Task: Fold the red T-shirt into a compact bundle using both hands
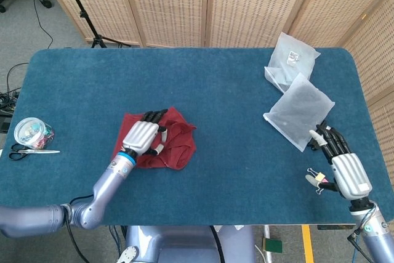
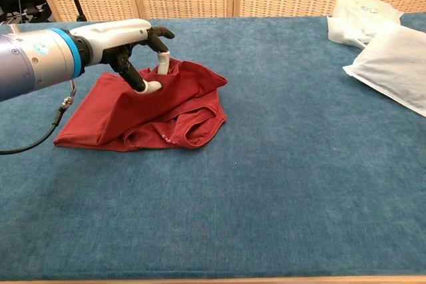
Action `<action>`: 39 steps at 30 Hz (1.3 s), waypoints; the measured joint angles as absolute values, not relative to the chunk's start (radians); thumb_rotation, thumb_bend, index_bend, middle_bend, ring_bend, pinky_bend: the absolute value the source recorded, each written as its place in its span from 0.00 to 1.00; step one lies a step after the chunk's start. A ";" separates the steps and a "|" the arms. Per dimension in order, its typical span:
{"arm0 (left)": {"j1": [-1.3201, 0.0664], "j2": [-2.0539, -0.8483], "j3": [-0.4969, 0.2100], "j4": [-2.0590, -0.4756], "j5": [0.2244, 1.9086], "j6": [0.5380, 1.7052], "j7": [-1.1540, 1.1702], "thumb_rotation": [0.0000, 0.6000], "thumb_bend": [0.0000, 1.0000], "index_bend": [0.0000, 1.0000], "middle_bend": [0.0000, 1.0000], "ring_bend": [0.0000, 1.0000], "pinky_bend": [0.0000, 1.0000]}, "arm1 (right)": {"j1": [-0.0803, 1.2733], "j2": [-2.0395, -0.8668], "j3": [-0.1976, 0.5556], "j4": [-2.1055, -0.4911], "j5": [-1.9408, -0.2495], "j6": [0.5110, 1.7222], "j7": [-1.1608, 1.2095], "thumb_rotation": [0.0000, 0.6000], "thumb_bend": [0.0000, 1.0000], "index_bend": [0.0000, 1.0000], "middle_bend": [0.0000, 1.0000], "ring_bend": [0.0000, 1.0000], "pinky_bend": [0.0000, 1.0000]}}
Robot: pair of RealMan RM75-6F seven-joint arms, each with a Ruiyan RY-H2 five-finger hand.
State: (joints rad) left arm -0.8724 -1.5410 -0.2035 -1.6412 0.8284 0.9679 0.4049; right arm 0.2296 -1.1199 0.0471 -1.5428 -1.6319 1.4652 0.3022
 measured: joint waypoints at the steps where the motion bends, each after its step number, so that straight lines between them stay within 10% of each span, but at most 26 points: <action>1: -0.873 -1.542 -0.198 -1.646 0.834 0.970 0.411 1.00 0.41 0.71 0.00 0.00 0.00 | 0.229 -1.119 0.047 -1.543 -1.632 1.466 0.304 1.00 0.00 0.00 0.00 0.00 0.00; 21: -0.892 -1.599 -0.157 -1.621 0.936 0.896 0.359 1.00 0.36 0.70 0.00 0.00 0.00 | 0.224 -1.110 0.049 -1.546 -1.631 1.473 0.317 1.00 0.00 0.00 0.00 0.00 0.00; 30: -0.902 -1.611 -0.140 -1.591 0.975 0.822 0.298 1.00 0.07 0.03 0.00 0.00 0.00 | 0.223 -1.103 0.048 -1.549 -1.630 1.471 0.325 1.00 0.00 0.00 0.00 0.00 0.00; 39: -0.892 -1.603 -0.146 -1.590 1.047 0.816 0.212 1.00 0.00 0.00 0.00 0.00 0.00 | 0.223 -1.100 0.046 -1.554 -1.631 1.466 0.322 1.00 0.00 0.00 0.00 0.00 0.00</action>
